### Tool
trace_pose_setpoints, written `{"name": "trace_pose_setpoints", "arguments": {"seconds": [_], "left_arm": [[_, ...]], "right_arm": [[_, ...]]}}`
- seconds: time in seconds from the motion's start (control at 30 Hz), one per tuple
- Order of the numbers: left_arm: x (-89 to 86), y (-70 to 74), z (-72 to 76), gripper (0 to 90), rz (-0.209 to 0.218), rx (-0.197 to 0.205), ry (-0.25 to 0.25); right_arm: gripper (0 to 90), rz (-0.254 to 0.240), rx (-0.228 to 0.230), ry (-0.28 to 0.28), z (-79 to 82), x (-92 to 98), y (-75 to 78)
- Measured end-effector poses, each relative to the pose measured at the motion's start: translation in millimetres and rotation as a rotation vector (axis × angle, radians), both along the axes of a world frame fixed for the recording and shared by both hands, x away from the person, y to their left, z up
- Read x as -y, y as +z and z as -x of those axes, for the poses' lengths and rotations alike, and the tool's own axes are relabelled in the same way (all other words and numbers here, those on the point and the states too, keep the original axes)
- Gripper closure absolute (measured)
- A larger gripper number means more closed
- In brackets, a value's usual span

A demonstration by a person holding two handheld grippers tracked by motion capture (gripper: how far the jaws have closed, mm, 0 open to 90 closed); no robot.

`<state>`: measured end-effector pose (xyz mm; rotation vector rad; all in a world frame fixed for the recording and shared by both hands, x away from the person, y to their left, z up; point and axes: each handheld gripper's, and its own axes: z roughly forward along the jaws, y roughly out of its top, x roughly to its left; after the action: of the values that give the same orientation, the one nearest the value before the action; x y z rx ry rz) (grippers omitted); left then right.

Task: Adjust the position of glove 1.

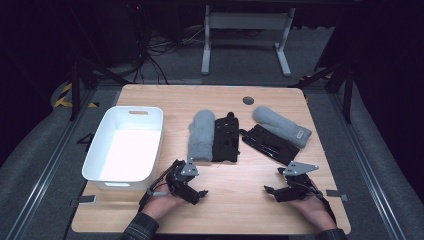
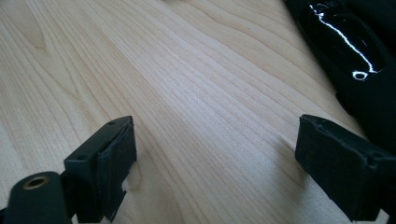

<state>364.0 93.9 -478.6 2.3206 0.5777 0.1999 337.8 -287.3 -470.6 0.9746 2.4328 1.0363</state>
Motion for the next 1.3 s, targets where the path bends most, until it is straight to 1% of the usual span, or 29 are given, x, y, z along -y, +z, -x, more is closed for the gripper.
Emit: {"name": "trace_pose_setpoints", "arguments": {"seconds": [0.33, 0.4, 0.47, 0.53, 0.57, 0.6, 0.63, 0.7, 0.77, 0.83, 0.97, 1.0, 1.1, 1.2, 1.3], "left_arm": [[0.4, 0.2, -0.5, 0.1, -0.002, 0.004, 0.001], [0.4, 0.2, -0.5, 0.1, -0.002, 0.004, 0.002], [0.3, 0.2, -0.5, 0.1, -0.002, 0.004, 0.001], [0.4, 0.1, -0.5, 0.1, -0.001, 0.003, 0.001], [0.3, 0.2, -0.5, 0.1, -0.002, 0.004, 0.001], [0.4, 0.2, -0.6, 0.1, -0.001, 0.005, 0.001], [0.3, 0.2, -0.6, 0.1, -0.002, 0.005, 0.001], [0.4, 0.2, -0.6, 0.1, -0.002, 0.005, 0.001], [0.4, 0.2, -0.5, 0.1, -0.002, 0.005, 0.001], [0.4, 0.2, -0.5, 0.1, -0.002, 0.004, 0.002], [0.3, 0.2, -0.5, 0.1, -0.002, 0.004, 0.001], [0.4, 0.2, -0.5, 0.1, -0.002, 0.004, 0.001], [0.4, 0.2, -0.5, 0.1, -0.002, 0.004, 0.001], [0.3, 0.2, -0.5, 0.1, -0.002, 0.004, 0.001], [0.4, 0.2, -0.5, 0.1, -0.002, 0.005, 0.001]], "right_arm": [[13.1, 0.0, 0.0, -0.008, -0.4, 0.5, 0.1], [16.9, -0.001, 0.005, -0.009, -0.6, 1.9, 0.6], [21.0, 0.001, -0.004, -0.012, -0.9, 3.6, 2.3], [23.2, -0.016, -0.024, -0.014, -1.6, 5.7, 4.2], [26.5, -0.026, -0.04, -0.011, -2.2, 6.6, 5.5], [28.2, -0.022, -0.045, -0.005, -2.7, 6.9, 7.7], [29.1, -0.015, -0.04, -0.003, -3.1, 7.0, 8.9], [31.1, -0.021, -0.04, 0.002, -4.8, 7.8, 11.5], [31.7, -0.012, -0.036, 0.003, -7.4, 8.1, 14.1], [33.5, -0.014, -0.034, 0.003, -10.7, 8.8, 16.2], [34.0, -0.002, -0.028, 0.01, -17.1, 9.2, 19.3], [34.2, -0.007, -0.023, 0.011, -21.9, 9.5, 22.4], [34.4, -0.01, -0.016, 0.012, -24.9, 9.4, 24.8], [34.5, -0.007, -0.001, 0.015, -32.5, 10.2, 31.4], [34.5, -0.01, 0.007, 0.014, -36.9, 11.7, 35.1]]}}
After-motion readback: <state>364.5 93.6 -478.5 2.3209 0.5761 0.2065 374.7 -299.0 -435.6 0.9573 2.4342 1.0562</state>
